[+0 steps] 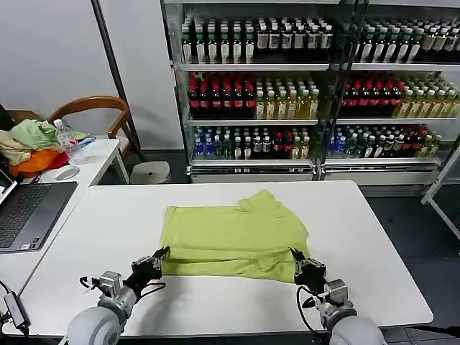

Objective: Fold and organize the clothes.

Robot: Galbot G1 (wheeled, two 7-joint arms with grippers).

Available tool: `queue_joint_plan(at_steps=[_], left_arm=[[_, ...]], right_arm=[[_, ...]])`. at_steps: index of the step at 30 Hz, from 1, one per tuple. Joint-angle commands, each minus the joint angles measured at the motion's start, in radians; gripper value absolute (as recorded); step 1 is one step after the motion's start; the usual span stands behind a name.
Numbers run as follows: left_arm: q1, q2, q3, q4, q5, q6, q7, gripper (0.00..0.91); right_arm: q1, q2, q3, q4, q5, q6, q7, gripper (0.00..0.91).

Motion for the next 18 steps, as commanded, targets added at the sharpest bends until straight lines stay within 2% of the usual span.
queue_joint_plan(at_steps=[1, 4, 5, 6, 11, 18], left_arm=[[-0.056, 0.002, 0.025, 0.063, -0.004, -0.001, 0.005, 0.040], [-0.061, 0.000, 0.030, 0.079, 0.003, -0.009, 0.006, 0.071], [-0.066, -0.001, 0.030, 0.087, 0.004, -0.009, 0.006, 0.534], [-0.072, -0.001, 0.031, 0.096, 0.007, -0.011, 0.007, 0.907], [-0.079, -0.002, 0.042, 0.121, 0.055, -0.018, 0.002, 0.907], [-0.052, 0.000, 0.017, 0.090, 0.071, -0.023, -0.001, 0.907]], right_arm=[[0.038, 0.004, -0.004, -0.049, 0.004, -0.004, 0.000, 0.000], [0.047, 0.013, -0.015, -0.064, 0.005, -0.003, -0.003, 0.000], [0.050, 0.016, -0.019, -0.069, 0.005, -0.003, -0.003, 0.000], [0.052, 0.019, -0.024, -0.074, 0.005, -0.004, -0.004, 0.907], [0.056, 0.026, -0.037, -0.078, -0.001, -0.024, -0.006, 0.907], [0.051, 0.020, -0.021, -0.052, -0.002, -0.055, 0.020, 0.907]])
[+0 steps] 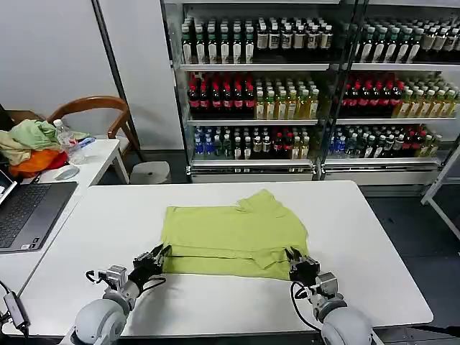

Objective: Fold and organize the clothes.

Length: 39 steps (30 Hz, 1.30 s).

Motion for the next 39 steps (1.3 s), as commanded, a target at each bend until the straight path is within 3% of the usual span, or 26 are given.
queue_joint_plan(at_steps=[1, 9, 13, 26, 27, 28, 29, 30, 31, 39], left_arm=[[0.009, 0.006, -0.015, -0.012, 0.021, -0.005, -0.001, 0.907], [0.141, 0.027, -0.076, -0.173, -0.012, 0.000, -0.056, 0.907], [0.168, 0.011, -0.050, -0.194, -0.011, 0.080, -0.153, 0.907], [0.122, -0.029, -0.014, -0.140, -0.029, 0.097, -0.193, 0.907], [0.117, -0.029, -0.013, -0.137, -0.029, 0.094, -0.187, 0.907], [0.113, -0.029, -0.011, -0.131, -0.028, 0.081, -0.176, 0.907], [0.103, -0.030, -0.009, -0.122, -0.029, 0.073, -0.163, 0.322], [0.096, -0.035, -0.008, -0.113, -0.030, 0.079, -0.161, 0.121], [0.090, -0.037, -0.007, -0.110, -0.038, 0.087, -0.163, 0.040], [0.096, -0.033, 0.003, -0.112, -0.041, 0.118, -0.144, 0.040]], right_arm=[[0.009, 0.003, 0.004, 0.001, -0.002, -0.017, 0.005, 0.907], [-0.139, -0.028, 0.087, 0.161, 0.009, -0.030, 0.023, 0.907], [-0.211, -0.015, 0.095, 0.195, 0.007, -0.023, 0.047, 0.907], [-0.256, 0.012, 0.091, 0.136, 0.003, 0.024, 0.089, 0.907], [-0.250, 0.013, 0.087, 0.128, 0.003, 0.024, 0.092, 0.766], [-0.244, 0.013, 0.084, 0.119, 0.005, 0.024, 0.094, 0.514], [-0.238, 0.014, 0.080, 0.110, 0.008, 0.024, 0.097, 0.000], [-0.234, 0.015, 0.077, 0.105, 0.011, 0.024, 0.099, 0.000], [-0.229, 0.016, 0.074, 0.102, 0.015, 0.025, 0.099, 0.000], [-0.206, 0.013, 0.065, 0.086, 0.046, 0.017, 0.096, 0.000]])
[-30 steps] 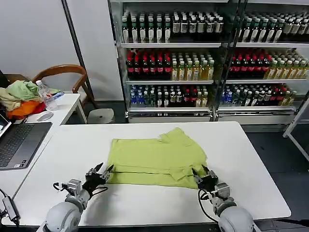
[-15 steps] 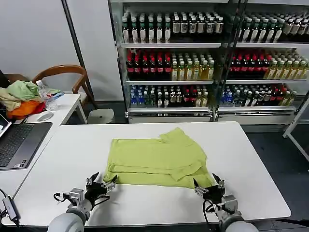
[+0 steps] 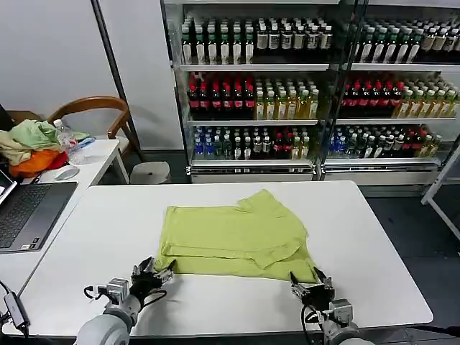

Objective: Fold and organize the clothes.

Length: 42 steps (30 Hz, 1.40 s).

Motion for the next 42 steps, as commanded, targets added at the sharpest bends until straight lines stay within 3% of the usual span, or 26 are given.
queue_joint_plan(at_steps=[1, 15, 30, 38, 39, 40, 42], left_arm=[[-0.006, -0.005, 0.005, 0.007, -0.011, 0.018, 0.003, 0.040], [0.055, 0.008, -0.002, -0.035, 0.037, 0.018, 0.044, 0.030], [0.368, 0.027, -0.203, -0.209, 0.122, -0.022, 0.075, 0.030], [0.470, 0.007, -0.239, -0.270, 0.143, -0.010, 0.064, 0.040], [0.479, 0.005, -0.238, -0.274, 0.149, -0.010, 0.064, 0.050], [0.485, 0.002, -0.237, -0.277, 0.153, -0.009, 0.065, 0.907], [0.494, -0.001, -0.233, -0.280, 0.184, -0.007, 0.064, 0.907]], right_arm=[[-0.004, 0.002, 0.000, -0.010, 0.011, -0.001, 0.006, 0.000], [-0.054, -0.021, 0.006, 0.061, -0.003, -0.011, -0.008, 0.000], [-0.268, -0.050, 0.053, 0.220, -0.076, 0.024, -0.010, 0.000], [-0.357, -0.048, 0.071, 0.263, -0.127, 0.035, -0.009, 0.000], [-0.360, -0.045, 0.069, 0.262, -0.131, 0.039, -0.008, 0.403], [-0.361, -0.043, 0.065, 0.262, -0.133, 0.040, -0.005, 0.907], [-0.363, -0.039, 0.053, 0.266, -0.137, 0.035, 0.013, 0.907]])
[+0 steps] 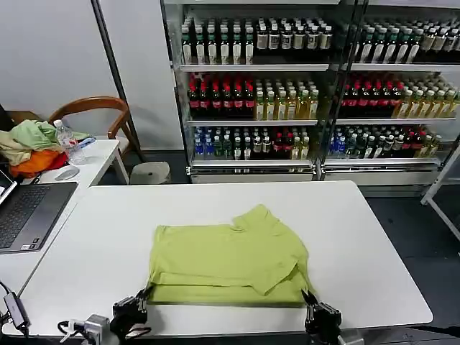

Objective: Fold and organize the clothes.

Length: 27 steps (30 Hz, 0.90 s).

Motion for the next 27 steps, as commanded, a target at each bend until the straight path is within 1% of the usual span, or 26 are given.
queue_joint_plan(at_steps=[1, 5, 9, 10, 13, 14, 17, 20, 22, 23, 24, 26, 27], left_arm=[[0.111, -0.005, -0.042, -0.058, 0.060, 0.011, -0.003, 0.907], [0.104, -0.008, -0.039, -0.078, 0.068, 0.027, -0.005, 0.907], [0.088, -0.007, -0.054, -0.125, 0.043, 0.028, -0.015, 0.907], [0.081, -0.006, -0.069, -0.151, 0.037, 0.029, -0.018, 0.907], [0.040, -0.003, -0.087, -0.186, 0.016, 0.030, -0.021, 0.907], [0.025, 0.000, -0.088, -0.186, 0.011, 0.030, -0.026, 0.907], [-0.064, 0.015, -0.081, -0.138, -0.002, 0.029, -0.025, 0.907], [-0.151, 0.018, -0.056, -0.054, -0.001, 0.031, -0.019, 0.907], [-0.221, 0.019, -0.026, -0.007, -0.011, 0.038, -0.017, 0.907], [-0.271, 0.021, -0.013, 0.021, -0.026, 0.041, -0.015, 0.907], [-0.313, 0.025, 0.003, 0.046, -0.045, 0.047, -0.016, 0.907], [-0.400, 0.037, 0.037, 0.102, -0.070, 0.051, -0.015, 0.907], [-0.436, 0.047, 0.051, 0.135, -0.077, 0.052, -0.014, 0.907]], right_arm=[[-0.059, 0.002, -0.002, 0.033, -0.022, 0.004, 0.010, 0.907], [-0.058, 0.002, -0.006, 0.041, -0.027, -0.005, 0.014, 0.907], [-0.062, -0.014, 0.041, 0.089, -0.014, -0.016, -0.004, 0.907], [-0.060, -0.024, 0.065, 0.118, 0.014, -0.012, -0.014, 0.907], [-0.016, -0.037, 0.103, 0.163, 0.083, -0.010, -0.012, 0.907], [-0.003, -0.039, 0.104, 0.163, 0.090, -0.012, -0.011, 0.907], [0.124, -0.057, 0.083, 0.097, 0.118, -0.033, -0.001, 0.907], [0.323, -0.050, 0.005, -0.002, 0.180, -0.108, 0.028, 0.907], [0.456, -0.038, -0.049, -0.081, 0.199, -0.141, 0.048, 0.907], [0.492, -0.036, -0.066, -0.101, 0.205, -0.152, 0.050, 0.907], [0.570, -0.026, -0.102, -0.157, 0.217, -0.159, 0.062, 0.907], [0.667, -0.006, -0.155, -0.229, 0.253, -0.173, 0.087, 0.907], [0.710, 0.000, -0.176, -0.258, 0.266, -0.178, 0.089, 0.907]])
